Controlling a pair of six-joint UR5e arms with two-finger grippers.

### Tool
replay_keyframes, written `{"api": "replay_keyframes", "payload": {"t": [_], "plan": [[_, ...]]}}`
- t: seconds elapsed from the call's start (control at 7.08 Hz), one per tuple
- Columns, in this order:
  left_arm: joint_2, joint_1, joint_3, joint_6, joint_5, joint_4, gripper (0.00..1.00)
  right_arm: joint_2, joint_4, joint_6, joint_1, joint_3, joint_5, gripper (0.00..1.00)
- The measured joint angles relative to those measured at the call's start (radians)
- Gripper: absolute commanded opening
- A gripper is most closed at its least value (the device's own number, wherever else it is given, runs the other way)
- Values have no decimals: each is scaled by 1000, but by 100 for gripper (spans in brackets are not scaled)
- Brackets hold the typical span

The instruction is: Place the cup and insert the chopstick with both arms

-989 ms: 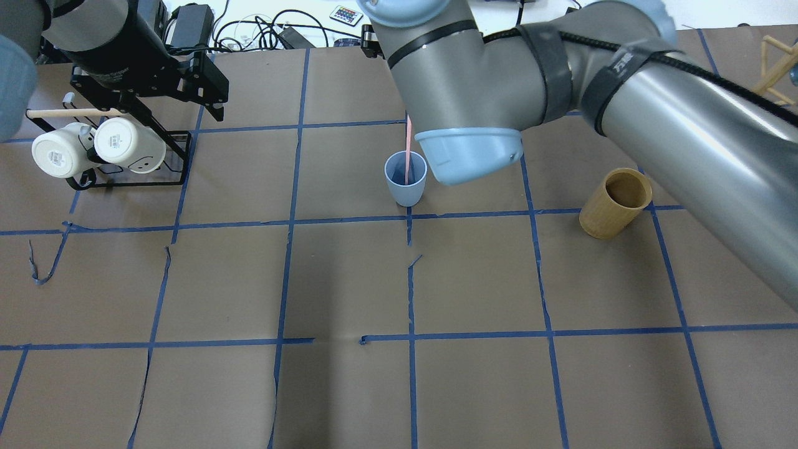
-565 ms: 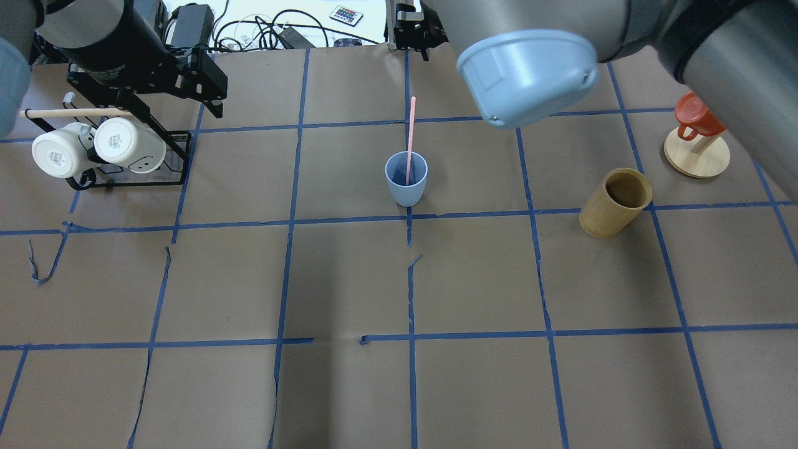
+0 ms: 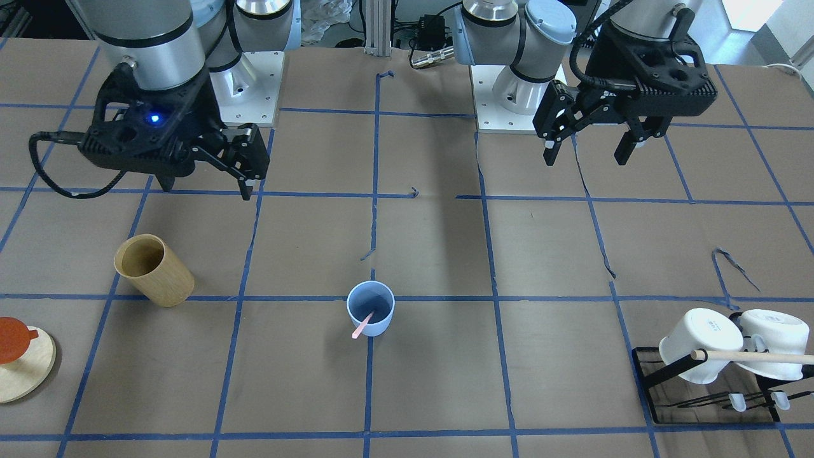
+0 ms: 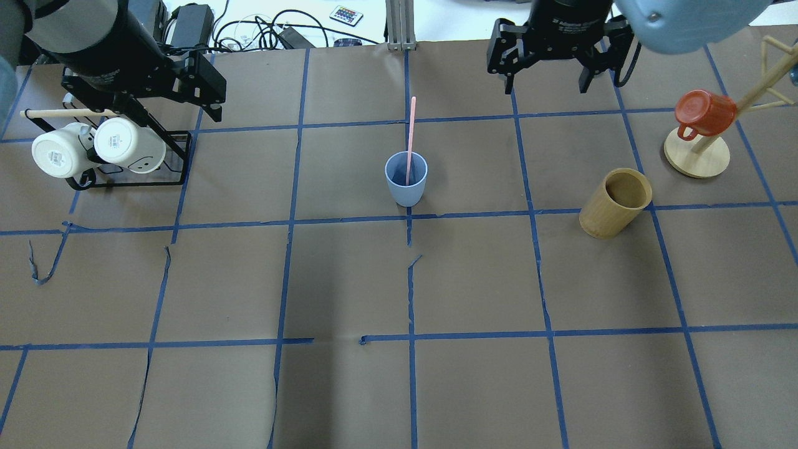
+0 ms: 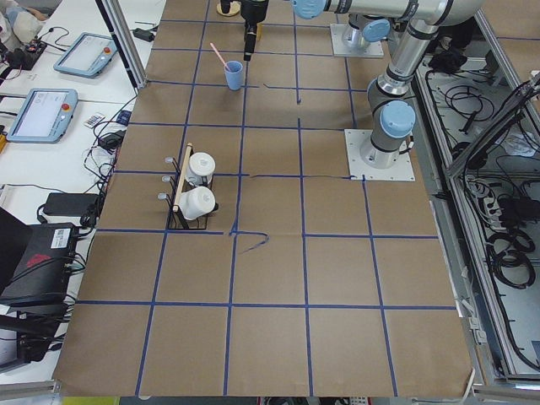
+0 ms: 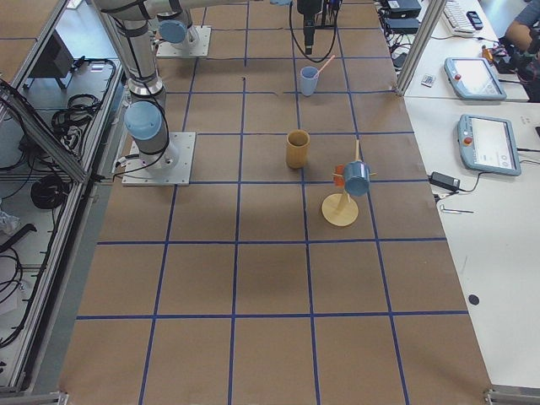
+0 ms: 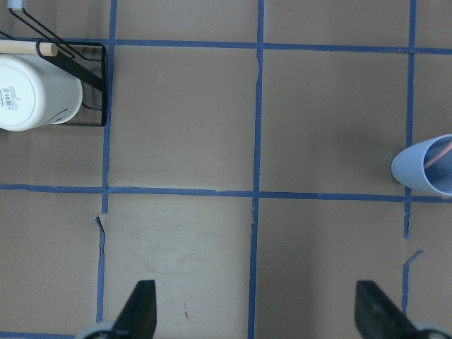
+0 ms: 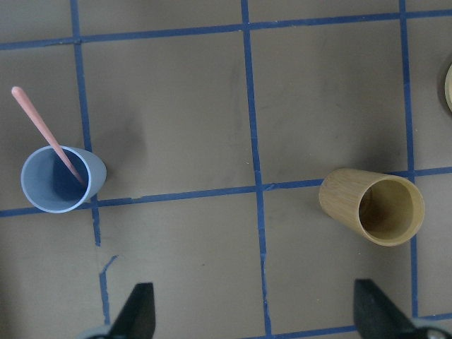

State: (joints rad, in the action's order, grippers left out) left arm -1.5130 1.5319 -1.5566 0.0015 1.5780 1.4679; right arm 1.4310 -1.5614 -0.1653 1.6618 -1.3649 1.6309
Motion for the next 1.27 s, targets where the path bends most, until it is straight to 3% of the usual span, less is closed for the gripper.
{"api": "replay_keyframes", "payload": {"t": [0.57, 0.99, 1.27], "plan": [[17, 2, -2, 0, -1, 13, 100, 48, 192, 315, -203, -31, -2, 100], [15, 1, 7, -2, 0, 17, 100, 141, 157, 286, -224, -149, -13, 100], [16, 1, 8, -3, 7, 24, 100, 164, 132, 248, -210, -176, -45, 100]]}}
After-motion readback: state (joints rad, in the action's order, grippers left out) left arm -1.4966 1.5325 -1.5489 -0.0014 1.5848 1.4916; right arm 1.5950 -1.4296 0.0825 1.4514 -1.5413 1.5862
